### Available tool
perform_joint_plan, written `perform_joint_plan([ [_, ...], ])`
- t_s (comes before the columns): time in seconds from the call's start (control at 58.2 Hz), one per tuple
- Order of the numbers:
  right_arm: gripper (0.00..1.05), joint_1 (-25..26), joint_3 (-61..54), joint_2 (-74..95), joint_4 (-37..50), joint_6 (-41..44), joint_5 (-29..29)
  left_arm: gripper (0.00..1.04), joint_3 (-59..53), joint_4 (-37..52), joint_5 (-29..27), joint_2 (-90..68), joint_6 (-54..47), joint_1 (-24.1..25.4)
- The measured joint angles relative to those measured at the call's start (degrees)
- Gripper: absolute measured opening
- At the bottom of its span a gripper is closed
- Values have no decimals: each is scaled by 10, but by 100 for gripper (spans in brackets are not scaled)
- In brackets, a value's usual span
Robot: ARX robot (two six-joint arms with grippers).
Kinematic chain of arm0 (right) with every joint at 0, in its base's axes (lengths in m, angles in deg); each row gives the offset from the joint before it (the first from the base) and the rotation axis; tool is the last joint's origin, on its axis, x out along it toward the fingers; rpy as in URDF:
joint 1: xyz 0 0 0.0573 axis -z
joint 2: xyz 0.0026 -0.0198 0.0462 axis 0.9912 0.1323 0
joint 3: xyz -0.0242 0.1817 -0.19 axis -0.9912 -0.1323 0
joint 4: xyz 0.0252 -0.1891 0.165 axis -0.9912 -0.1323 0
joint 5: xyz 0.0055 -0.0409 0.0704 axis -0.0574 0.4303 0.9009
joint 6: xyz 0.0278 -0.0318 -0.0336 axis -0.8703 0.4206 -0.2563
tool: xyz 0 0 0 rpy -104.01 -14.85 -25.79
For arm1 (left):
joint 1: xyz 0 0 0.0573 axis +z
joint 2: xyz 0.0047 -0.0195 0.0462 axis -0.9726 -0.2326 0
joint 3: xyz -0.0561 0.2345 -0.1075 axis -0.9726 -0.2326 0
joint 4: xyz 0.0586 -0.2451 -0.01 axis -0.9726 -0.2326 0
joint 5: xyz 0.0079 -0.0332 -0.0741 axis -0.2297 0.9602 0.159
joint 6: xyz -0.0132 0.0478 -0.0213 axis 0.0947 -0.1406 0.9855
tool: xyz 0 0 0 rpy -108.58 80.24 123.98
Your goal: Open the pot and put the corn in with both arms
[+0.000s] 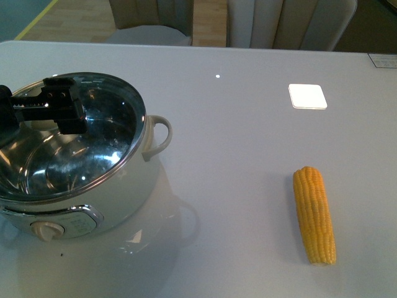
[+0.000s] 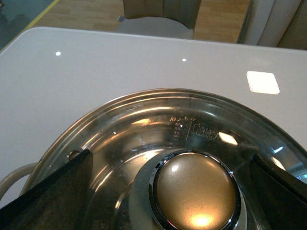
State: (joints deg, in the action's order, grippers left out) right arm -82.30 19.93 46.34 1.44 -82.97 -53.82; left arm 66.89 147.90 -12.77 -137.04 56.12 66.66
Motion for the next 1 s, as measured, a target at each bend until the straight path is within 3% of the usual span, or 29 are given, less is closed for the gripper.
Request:
perform_joint_plan([
  [0.258,96,0,0,0,0,0,0,98,8,20,-10,-39,4,-2],
  [0.515,96,0,0,0,0,0,0,54,9,34,-11,-46,2,-12],
  [0.584,96,0,0,0,0,0,0,46,9,37,-14,-47,-3,-14],
  [0.996,96,0,0,0,0,0,0,45,7,42,-23,-44,-13,-17],
])
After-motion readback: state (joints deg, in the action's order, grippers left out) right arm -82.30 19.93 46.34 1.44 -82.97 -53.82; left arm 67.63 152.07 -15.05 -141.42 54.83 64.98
